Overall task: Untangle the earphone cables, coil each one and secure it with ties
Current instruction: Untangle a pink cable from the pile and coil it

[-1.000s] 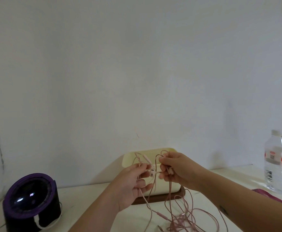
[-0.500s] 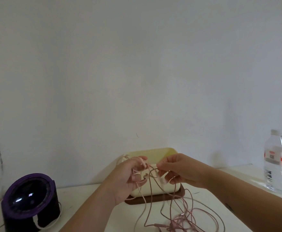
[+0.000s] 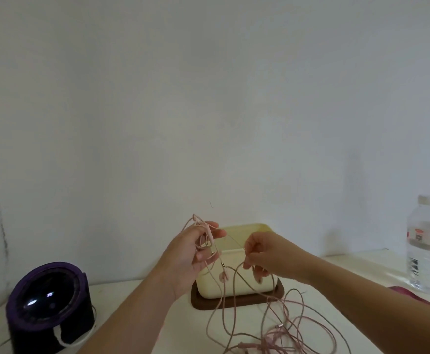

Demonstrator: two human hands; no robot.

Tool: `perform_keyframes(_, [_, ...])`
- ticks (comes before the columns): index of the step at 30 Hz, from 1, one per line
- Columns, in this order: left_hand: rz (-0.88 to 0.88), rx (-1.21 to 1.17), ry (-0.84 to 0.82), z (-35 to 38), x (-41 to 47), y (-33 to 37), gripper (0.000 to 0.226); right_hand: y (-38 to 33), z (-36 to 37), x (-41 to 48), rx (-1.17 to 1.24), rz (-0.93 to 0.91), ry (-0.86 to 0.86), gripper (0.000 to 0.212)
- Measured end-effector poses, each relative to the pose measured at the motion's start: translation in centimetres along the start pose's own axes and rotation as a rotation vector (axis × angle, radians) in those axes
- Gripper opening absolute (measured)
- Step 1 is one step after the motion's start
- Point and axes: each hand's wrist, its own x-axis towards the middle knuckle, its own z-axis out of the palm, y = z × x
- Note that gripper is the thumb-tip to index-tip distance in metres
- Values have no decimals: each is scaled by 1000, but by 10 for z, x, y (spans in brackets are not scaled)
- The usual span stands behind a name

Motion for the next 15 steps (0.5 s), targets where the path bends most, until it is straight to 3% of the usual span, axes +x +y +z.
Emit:
perform_keyframes(3, [51, 10, -3, 1, -1, 2, 20, 1, -6, 2, 254, 54, -1, 7])
perform_keyframes(7, [72, 93, -13, -1, -1, 3, 20, 3, -15, 12, -69, 34, 176, 15])
perform_keyframes(10, [89, 120, 20, -3, 3, 5, 19, 1, -19, 17, -68, 12, 144, 14])
perform_keyframes(15, [85, 64, 9, -3, 7, 14, 21, -9, -7, 17, 301, -80, -68, 14])
